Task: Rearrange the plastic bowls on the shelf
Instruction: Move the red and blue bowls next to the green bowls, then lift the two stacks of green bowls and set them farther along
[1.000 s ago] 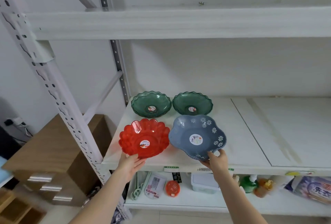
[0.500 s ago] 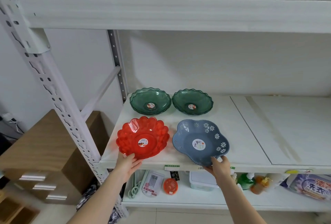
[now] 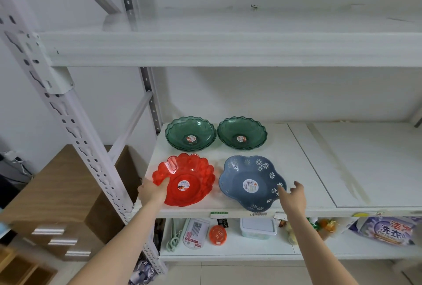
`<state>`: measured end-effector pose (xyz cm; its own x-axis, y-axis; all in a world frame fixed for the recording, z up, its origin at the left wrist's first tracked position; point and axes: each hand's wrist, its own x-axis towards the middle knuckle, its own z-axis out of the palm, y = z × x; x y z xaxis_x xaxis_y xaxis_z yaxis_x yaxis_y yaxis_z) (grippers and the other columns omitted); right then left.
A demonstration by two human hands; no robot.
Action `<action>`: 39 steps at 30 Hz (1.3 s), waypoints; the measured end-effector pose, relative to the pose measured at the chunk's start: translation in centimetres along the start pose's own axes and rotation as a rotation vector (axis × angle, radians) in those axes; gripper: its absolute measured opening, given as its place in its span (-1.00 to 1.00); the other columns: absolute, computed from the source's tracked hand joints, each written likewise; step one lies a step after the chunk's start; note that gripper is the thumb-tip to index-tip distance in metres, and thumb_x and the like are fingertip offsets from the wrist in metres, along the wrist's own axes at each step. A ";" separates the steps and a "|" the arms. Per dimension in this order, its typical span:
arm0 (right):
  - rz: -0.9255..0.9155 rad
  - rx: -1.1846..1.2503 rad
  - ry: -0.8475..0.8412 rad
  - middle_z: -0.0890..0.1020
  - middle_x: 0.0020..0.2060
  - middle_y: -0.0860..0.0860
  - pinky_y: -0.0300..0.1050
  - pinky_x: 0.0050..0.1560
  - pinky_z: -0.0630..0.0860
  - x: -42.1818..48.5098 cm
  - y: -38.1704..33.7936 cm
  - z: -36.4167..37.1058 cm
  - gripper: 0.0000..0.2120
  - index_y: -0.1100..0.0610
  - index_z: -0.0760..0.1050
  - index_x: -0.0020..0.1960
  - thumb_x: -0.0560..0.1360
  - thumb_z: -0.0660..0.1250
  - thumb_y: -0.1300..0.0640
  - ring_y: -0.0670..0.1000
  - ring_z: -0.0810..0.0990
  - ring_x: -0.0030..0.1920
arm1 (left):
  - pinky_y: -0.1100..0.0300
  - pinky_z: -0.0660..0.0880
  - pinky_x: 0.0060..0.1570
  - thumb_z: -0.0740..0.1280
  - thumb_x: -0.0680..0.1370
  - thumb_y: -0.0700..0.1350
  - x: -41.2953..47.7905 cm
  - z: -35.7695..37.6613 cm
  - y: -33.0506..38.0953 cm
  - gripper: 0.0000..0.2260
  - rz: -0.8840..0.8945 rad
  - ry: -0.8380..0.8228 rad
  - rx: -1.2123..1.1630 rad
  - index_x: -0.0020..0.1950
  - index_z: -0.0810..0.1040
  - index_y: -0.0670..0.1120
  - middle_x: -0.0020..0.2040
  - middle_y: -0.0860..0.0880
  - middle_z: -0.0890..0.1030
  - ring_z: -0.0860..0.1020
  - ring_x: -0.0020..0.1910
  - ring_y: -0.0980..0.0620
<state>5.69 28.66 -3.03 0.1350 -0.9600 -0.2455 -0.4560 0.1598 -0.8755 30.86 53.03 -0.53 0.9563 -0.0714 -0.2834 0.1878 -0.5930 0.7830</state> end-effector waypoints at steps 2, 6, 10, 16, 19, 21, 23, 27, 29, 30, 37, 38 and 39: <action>-0.086 -0.029 0.010 0.40 0.41 0.24 0.13 0.30 0.39 0.3 -2.3 -0.6 -0.33 0.20 0.15 0.51 0.50 0.34 0.05 0.27 0.41 0.37 | -0.15 0.33 0.32 0.37 0.51 0.08 -0.3 -0.9 2.6 -0.29 0.098 0.026 0.051 0.50 0.20 -0.26 0.45 -0.31 0.30 0.32 0.41 -0.32; -0.289 -0.213 0.051 0.36 0.45 0.19 0.21 0.35 0.32 1.0 -6.1 -1.3 -0.27 0.15 0.12 0.53 0.49 0.31 -0.09 0.25 0.33 0.43 | -0.16 0.19 0.45 0.33 0.49 0.20 1.0 -2.0 5.4 -0.17 0.348 0.058 0.192 0.57 0.04 -0.19 0.56 -0.25 0.15 0.13 0.53 -0.25; -0.459 -0.440 0.087 0.20 0.54 0.12 0.20 0.44 0.11 1.3 -8.8 -1.4 -0.22 0.10 0.06 0.56 0.49 0.25 -0.20 0.17 0.13 0.54 | -0.17 0.03 0.50 0.18 0.49 0.33 2.3 -2.8 7.6 -0.14 0.545 0.118 0.491 0.59 -0.03 -0.15 0.59 -0.23 0.01 -0.02 0.57 -0.23; -0.607 -0.649 0.104 0.10 0.57 0.10 0.20 0.48 0.02 2.8 -11.3 -0.9 -0.20 0.08 0.00 0.57 0.49 0.15 -0.29 0.13 0.03 0.57 | -0.24 -0.05 0.47 0.09 0.50 0.37 3.1 -3.4 9.9 -0.17 0.682 0.144 0.671 0.60 -0.08 -0.06 0.60 -0.19 -0.06 -0.12 0.58 -0.20; -0.638 -0.734 0.098 0.07 0.58 0.10 0.23 0.49 0.00 4.3 -11.9 -0.1 -0.21 0.06 -0.01 0.57 0.50 0.12 -0.30 0.14 0.00 0.57 | -0.24 -0.09 0.47 0.06 0.50 0.39 4.0 -2.8 10.3 -0.19 0.707 0.174 0.734 0.60 -0.06 -0.03 0.61 -0.18 -0.04 -0.13 0.58 -0.19; -0.638 -0.762 0.082 0.06 0.58 0.10 0.24 0.49 -0.02 5.5 -11.9 0.7 -0.22 0.05 -0.03 0.57 0.50 0.11 -0.30 0.13 -0.03 0.58 | -0.24 -0.11 0.47 0.04 0.50 0.39 4.9 -2.2 10.3 -0.20 0.714 0.188 0.776 0.60 -0.05 -0.02 0.61 -0.18 -0.04 -0.13 0.58 -0.19; -0.634 -0.776 0.071 0.05 0.58 0.10 0.23 0.50 -0.03 6.7 -11.6 1.6 -0.22 0.05 -0.03 0.57 0.50 0.11 -0.30 0.13 -0.04 0.58 | -0.23 -0.13 0.47 0.01 0.50 0.40 6.0 -1.3 10.0 -0.21 0.706 0.199 0.806 0.60 -0.05 -0.01 0.61 -0.18 -0.04 -0.13 0.58 -0.19; -0.616 -0.800 0.061 0.06 0.58 0.11 0.22 0.50 -0.02 9.6 -10.5 3.6 -0.23 0.05 -0.03 0.57 0.51 0.11 -0.29 0.14 -0.03 0.58 | -0.20 -0.14 0.49 -0.04 0.50 0.41 9.1 1.1 8.8 -0.20 0.640 0.195 0.844 0.60 -0.09 -0.02 0.61 -0.17 -0.08 -0.16 0.58 -0.17; -0.597 -0.799 0.052 0.06 0.58 0.12 0.22 0.49 -0.01 11.3 -9.8 4.7 -0.23 0.05 -0.03 0.57 0.51 0.11 -0.29 0.14 -0.02 0.57 | -0.20 -0.14 0.49 -0.07 0.49 0.42 10.8 2.5 8.0 -0.19 0.598 0.191 0.860 0.60 -0.10 -0.02 0.61 -0.17 -0.09 -0.17 0.58 -0.17; -0.588 -0.798 0.047 0.07 0.58 0.12 0.22 0.49 0.00 12.2 -9.5 5.2 -0.23 0.06 -0.03 0.57 0.51 0.10 -0.29 0.14 -0.01 0.57 | -0.20 -0.14 0.49 -0.07 0.49 0.43 11.6 3.3 7.7 -0.19 0.580 0.189 0.864 0.60 -0.11 -0.02 0.61 -0.16 -0.09 -0.17 0.58 -0.17; -0.499 -0.768 -0.005 0.20 0.53 0.14 0.22 0.42 0.17 18.2 -7.2 9.2 -0.19 0.12 -0.01 0.56 0.50 0.09 -0.33 0.18 0.15 0.53 | -0.16 -0.11 0.51 -0.12 0.46 0.46 16.6 8.6 5.9 -0.14 0.443 0.123 0.838 0.60 -0.13 -0.03 0.60 -0.16 0.02 -0.06 0.58 -0.16; -0.460 -0.750 -0.025 0.27 0.50 0.15 0.21 0.38 0.21 18.9 -7.1 9.8 -0.18 0.15 0.01 0.55 0.50 0.09 -0.33 0.19 0.23 0.49 | -0.17 -0.11 0.50 -0.13 0.45 0.47 17.2 9.3 5.8 -0.14 0.410 0.106 0.833 0.60 -0.14 -0.03 0.59 -0.17 0.09 0.00 0.58 -0.16; -0.405 -0.724 -0.051 0.34 0.46 0.17 0.20 0.34 0.25 19.4 -6.9 10.3 -0.18 0.18 0.03 0.54 0.49 0.10 -0.33 0.21 0.31 0.44 | -0.19 -0.11 0.49 -0.13 0.45 0.47 17.8 9.8 5.7 -0.13 0.380 0.087 0.827 0.60 -0.15 -0.05 0.56 -0.18 0.20 0.08 0.56 -0.17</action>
<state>20.51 11.25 -6.04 0.4419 -0.8971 -0.0022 -0.8143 -0.4001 -0.4205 46.75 40.48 -6.57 0.9409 -0.3382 -0.0191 -0.3310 -0.9300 0.1598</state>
